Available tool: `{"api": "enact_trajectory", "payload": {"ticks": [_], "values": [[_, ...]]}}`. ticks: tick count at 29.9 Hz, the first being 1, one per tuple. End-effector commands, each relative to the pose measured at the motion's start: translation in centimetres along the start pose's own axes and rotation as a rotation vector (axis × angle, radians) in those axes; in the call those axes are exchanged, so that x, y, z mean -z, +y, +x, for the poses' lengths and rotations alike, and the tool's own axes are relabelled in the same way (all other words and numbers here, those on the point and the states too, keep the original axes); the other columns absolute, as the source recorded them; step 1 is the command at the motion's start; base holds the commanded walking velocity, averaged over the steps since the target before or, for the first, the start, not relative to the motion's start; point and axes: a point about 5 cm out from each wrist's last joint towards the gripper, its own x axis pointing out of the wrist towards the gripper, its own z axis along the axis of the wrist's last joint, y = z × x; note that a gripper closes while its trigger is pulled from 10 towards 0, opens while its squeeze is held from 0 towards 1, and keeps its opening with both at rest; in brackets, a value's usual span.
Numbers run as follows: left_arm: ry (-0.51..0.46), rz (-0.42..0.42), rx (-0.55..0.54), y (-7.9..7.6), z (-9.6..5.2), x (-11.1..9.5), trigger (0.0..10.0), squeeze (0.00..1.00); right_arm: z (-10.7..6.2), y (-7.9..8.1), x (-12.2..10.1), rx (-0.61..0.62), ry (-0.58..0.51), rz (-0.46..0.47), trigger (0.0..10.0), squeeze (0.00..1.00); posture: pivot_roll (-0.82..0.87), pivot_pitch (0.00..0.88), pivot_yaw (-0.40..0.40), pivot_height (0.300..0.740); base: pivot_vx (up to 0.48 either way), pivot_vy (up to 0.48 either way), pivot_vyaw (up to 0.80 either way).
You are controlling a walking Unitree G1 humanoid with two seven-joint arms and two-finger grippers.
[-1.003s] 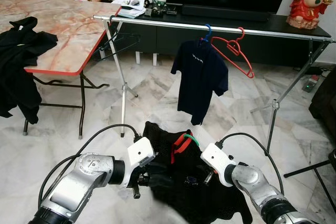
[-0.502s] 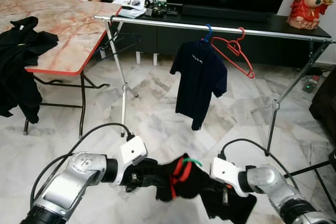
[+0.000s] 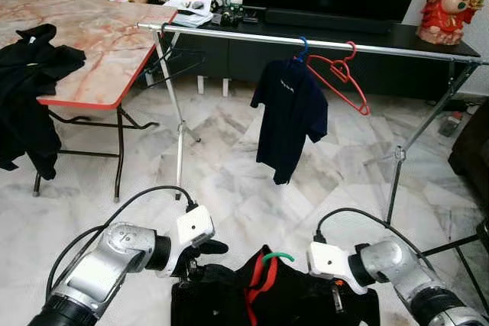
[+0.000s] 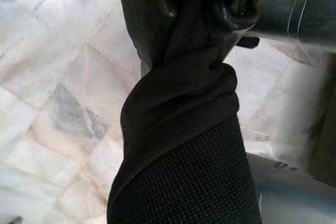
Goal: Hang hanger
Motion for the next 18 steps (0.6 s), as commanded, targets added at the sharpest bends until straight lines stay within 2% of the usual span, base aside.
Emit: {"api": "enact_trajectory", "payload": {"ticks": [1, 2, 3, 10, 11, 12, 18], "values": [[0.025, 0.012, -0.012, 0.2, 0.2, 0.2, 10.0, 0.00, -0.1, -0.1, -0.6, 0.002, -0.026, -0.036, 0.0, 0.00, 0.04, 0.036, -0.079, 0.740, 0.000, 0.000, 0.00], [0.018, 0.007, -0.024, 0.3, 0.2, 0.3, 10.0, 0.00, -0.1, -0.2, -0.9, 0.006, -0.048, -0.036, 0.0, 0.00, 0.04, 0.033, -0.079, 0.740, 0.000, 0.000, 0.00], [0.000, -0.001, -0.029, 0.3, 0.2, 0.2, 10.0, 1.00, 0.0, -0.3, -1.3, 0.002, -0.071, -0.038, 0.0, 0.00, 0.04, 0.030, -0.077, 0.740, 0.000, 0.000, 0.00], [-0.003, -0.028, 0.002, -0.1, 0.5, 0.4, 10.0, 1.00, 0.2, -0.4, -1.9, 0.000, -0.081, -0.064, 0.0, 0.00, 0.04, 0.022, -0.076, 0.740, 0.000, 0.000, 0.00], [0.006, -0.031, 0.004, -0.1, 0.5, 0.6, 10.0, 0.62, 0.3, -0.5, -2.2, 0.000, -0.094, -0.066, 0.0, 0.00, 0.04, 0.019, -0.075, 0.740, 0.000, 0.000, 0.00], [0.016, -0.032, 0.011, -0.3, 0.6, 0.8, 10.0, 0.00, 0.4, -0.5, -2.5, -0.004, -0.111, -0.067, 0.0, 0.00, 0.04, 0.017, -0.074, 0.740, 0.000, 0.000, 0.00], [0.058, -0.047, 0.045, -0.9, 0.7, 1.6, 10.0, 0.00, 0.4, -0.6, -3.4, -0.019, -0.138, -0.098, 0.0, 0.00, 0.03, 0.004, -0.072, 0.740, 0.000, 0.000, 0.00]]}}
